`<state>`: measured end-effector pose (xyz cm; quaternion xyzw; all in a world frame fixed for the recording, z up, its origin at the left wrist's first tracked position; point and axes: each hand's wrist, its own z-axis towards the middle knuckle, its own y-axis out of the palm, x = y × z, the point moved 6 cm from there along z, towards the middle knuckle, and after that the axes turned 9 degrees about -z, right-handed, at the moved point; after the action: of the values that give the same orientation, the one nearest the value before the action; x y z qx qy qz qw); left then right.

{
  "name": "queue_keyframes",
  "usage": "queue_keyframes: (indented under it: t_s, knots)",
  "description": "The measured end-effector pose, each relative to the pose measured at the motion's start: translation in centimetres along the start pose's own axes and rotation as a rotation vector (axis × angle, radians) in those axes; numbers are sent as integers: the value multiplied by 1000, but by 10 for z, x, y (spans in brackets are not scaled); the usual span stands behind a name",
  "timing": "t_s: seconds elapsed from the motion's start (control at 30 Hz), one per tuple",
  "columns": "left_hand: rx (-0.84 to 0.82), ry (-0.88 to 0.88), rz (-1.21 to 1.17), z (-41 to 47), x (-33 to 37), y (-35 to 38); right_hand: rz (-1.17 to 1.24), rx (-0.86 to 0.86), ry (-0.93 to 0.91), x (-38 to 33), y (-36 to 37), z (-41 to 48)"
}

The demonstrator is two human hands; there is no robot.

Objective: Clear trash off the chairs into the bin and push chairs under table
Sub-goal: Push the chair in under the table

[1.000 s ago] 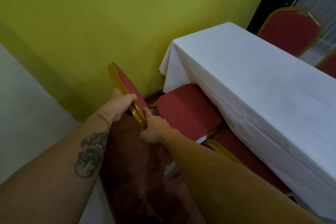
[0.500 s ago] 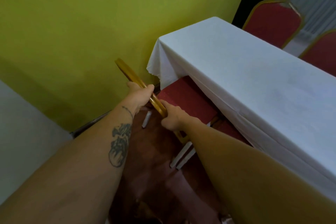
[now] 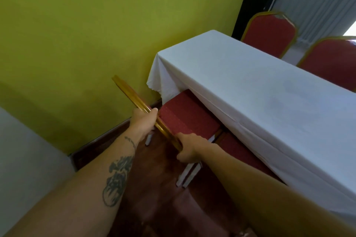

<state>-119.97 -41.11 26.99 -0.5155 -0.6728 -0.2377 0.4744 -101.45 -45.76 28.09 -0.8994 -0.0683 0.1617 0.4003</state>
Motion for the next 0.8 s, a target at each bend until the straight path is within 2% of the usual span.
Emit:
queue_keyframes:
  t_s: [0.1, 0.17, 0.37, 0.8]
  knots:
    - [17, -2, -35, -4, -3, 7, -288, 38, 43, 15, 4, -22]
    - [22, -12, -70, -14, 3, 10, -376, 93, 78, 22, 3, -32]
    - [2, -27, -141, -12, 7, 17, -325, 289, 63, 21, -14, -38]
    - [-8, -26, -161, -4, 11, 28, -250, 297, 61, 15, -34, -22]
